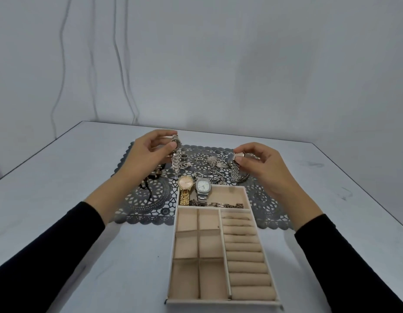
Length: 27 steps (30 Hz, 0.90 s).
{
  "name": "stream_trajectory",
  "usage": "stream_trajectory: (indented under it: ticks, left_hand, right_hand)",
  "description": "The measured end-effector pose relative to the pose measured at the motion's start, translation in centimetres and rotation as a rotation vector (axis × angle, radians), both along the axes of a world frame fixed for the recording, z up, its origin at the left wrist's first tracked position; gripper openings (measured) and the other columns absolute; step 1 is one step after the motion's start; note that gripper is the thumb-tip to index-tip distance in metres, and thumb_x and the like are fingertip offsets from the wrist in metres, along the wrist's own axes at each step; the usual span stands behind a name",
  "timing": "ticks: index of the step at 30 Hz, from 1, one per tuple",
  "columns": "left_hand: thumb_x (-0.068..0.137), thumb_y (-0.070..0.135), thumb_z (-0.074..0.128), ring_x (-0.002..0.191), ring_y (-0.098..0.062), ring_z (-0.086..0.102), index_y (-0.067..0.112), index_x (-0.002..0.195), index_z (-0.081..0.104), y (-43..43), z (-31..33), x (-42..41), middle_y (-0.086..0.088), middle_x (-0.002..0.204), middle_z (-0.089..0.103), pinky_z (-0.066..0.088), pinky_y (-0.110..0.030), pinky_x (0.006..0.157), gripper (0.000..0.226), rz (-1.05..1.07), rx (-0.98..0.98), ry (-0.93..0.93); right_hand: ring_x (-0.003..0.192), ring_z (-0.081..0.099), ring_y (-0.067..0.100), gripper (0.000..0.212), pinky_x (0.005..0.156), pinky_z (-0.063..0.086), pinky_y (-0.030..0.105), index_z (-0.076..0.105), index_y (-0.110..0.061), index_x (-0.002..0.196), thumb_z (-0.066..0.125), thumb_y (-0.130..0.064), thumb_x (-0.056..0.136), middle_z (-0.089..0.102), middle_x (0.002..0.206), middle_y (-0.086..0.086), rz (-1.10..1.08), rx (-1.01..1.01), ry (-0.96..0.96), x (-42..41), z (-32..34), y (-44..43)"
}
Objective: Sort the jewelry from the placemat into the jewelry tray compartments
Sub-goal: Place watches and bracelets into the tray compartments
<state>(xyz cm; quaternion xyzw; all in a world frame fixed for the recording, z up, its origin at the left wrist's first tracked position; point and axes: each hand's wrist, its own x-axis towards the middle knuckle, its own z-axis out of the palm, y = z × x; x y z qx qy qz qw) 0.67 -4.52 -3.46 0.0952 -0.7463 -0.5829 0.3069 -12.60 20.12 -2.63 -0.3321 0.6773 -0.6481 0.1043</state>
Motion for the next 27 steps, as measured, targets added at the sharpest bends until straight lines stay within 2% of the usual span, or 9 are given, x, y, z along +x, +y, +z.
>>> stream_trajectory:
  ticks: [4, 8, 12, 14, 17, 21, 23, 25, 27]
  left_hand:
    - [0.091, 0.017, 0.068, 0.096, -0.016, 0.069, 0.031, 0.11, 0.07, 0.7, -0.3, 1.4, -0.002, 0.099, 0.071, 0.06, -0.033, 0.082, 0.024, -0.018, 0.016, 0.014]
    - [0.09, 0.019, 0.069, 0.095, -0.013, 0.068, 0.033, 0.107, 0.071, 1.1, -0.7, 2.4, -0.004, 0.102, 0.07, 0.059, -0.033, 0.083, 0.023, -0.026, 0.035, 0.019]
    - [0.09, 0.016, 0.068, 0.095, -0.01, 0.066, 0.031, 0.108, 0.07, 1.2, -0.8, 3.0, -0.005, 0.102, 0.067, 0.059, -0.029, 0.08, 0.023, -0.025, 0.056, 0.024]
    - [0.09, 0.016, 0.068, 0.095, -0.012, 0.066, 0.028, 0.11, 0.07, 1.1, -0.8, 3.2, -0.005, 0.102, 0.067, 0.06, -0.03, 0.08, 0.023, -0.023, 0.064, 0.024]
    - [0.09, 0.016, 0.068, 0.095, -0.011, 0.066, 0.026, 0.112, 0.07, 1.0, -0.9, 3.4, -0.004, 0.1, 0.068, 0.06, -0.031, 0.082, 0.024, -0.014, 0.06, 0.017]
    - [0.09, 0.017, 0.068, 0.095, -0.012, 0.067, 0.029, 0.11, 0.07, 1.0, -1.1, 3.4, -0.003, 0.1, 0.069, 0.06, -0.032, 0.083, 0.023, -0.016, 0.064, 0.004]
    - [0.091, 0.016, 0.068, 0.095, -0.013, 0.067, 0.029, 0.109, 0.07, 1.0, -1.2, 3.4, -0.004, 0.1, 0.069, 0.06, -0.034, 0.084, 0.023, -0.022, 0.072, -0.003]
    - [0.09, 0.016, 0.068, 0.097, -0.017, 0.068, 0.03, 0.108, 0.071, 1.1, -1.4, 3.4, -0.008, 0.102, 0.069, 0.059, -0.037, 0.085, 0.023, -0.029, 0.069, -0.012]
    - [0.089, 0.016, 0.069, 0.1, -0.022, 0.068, 0.031, 0.107, 0.072, 1.2, -1.5, 3.3, -0.009, 0.103, 0.071, 0.058, -0.037, 0.086, 0.023, -0.036, 0.067, -0.018]
  right_hand:
    - [0.072, 0.06, 0.013, 0.013, 0.07, 0.052, 0.025, 0.071, -0.016, 0.091, 0.071, -0.005, 0.084, 0.068, 0.086, -0.002, 0.018, 0.029, 0.02, 0.9, 0.0, -0.2]
    - [0.075, 0.063, 0.014, 0.013, 0.077, 0.055, 0.03, 0.071, -0.015, 0.09, 0.071, -0.003, 0.083, 0.071, 0.092, 0.0, 0.028, 0.038, 0.022, 1.8, -0.1, -0.3]
    - [0.072, 0.064, 0.012, 0.014, 0.069, 0.054, 0.024, 0.071, -0.014, 0.091, 0.071, -0.002, 0.083, 0.071, 0.092, 0.0, 0.046, 0.066, 0.022, 2.3, -0.3, -0.4]
    - [0.076, 0.065, 0.014, 0.014, 0.076, 0.055, 0.024, 0.072, -0.014, 0.091, 0.072, -0.003, 0.082, 0.072, 0.087, -0.003, 0.069, 0.087, 0.034, 2.5, -0.4, -0.5]
    - [0.082, 0.067, 0.018, 0.014, 0.085, 0.056, 0.028, 0.073, -0.013, 0.094, 0.074, -0.007, 0.082, 0.072, 0.097, -0.007, 0.072, 0.152, 0.078, 2.7, -0.9, -0.7]
    - [0.084, 0.067, 0.022, 0.012, 0.085, 0.056, 0.029, 0.074, -0.017, 0.092, 0.075, -0.012, 0.081, 0.072, 0.102, -0.011, 0.08, 0.217, 0.108, 3.0, -1.2, -1.1]
    - [0.082, 0.064, 0.023, 0.011, 0.081, 0.056, 0.031, 0.074, -0.017, 0.091, 0.074, -0.012, 0.082, 0.073, 0.101, -0.002, 0.083, 0.225, 0.092, 3.0, -1.4, -1.1]
    - [0.08, 0.059, 0.027, 0.011, 0.081, 0.055, 0.044, 0.074, -0.02, 0.091, 0.074, -0.013, 0.083, 0.068, 0.104, 0.024, 0.098, 0.234, 0.076, 3.1, -1.5, -1.2]
    - [0.079, 0.058, 0.028, 0.01, 0.085, 0.051, 0.056, 0.074, -0.021, 0.09, 0.074, -0.013, 0.083, 0.061, 0.106, 0.036, 0.104, 0.242, 0.054, 3.3, -1.6, -1.3]
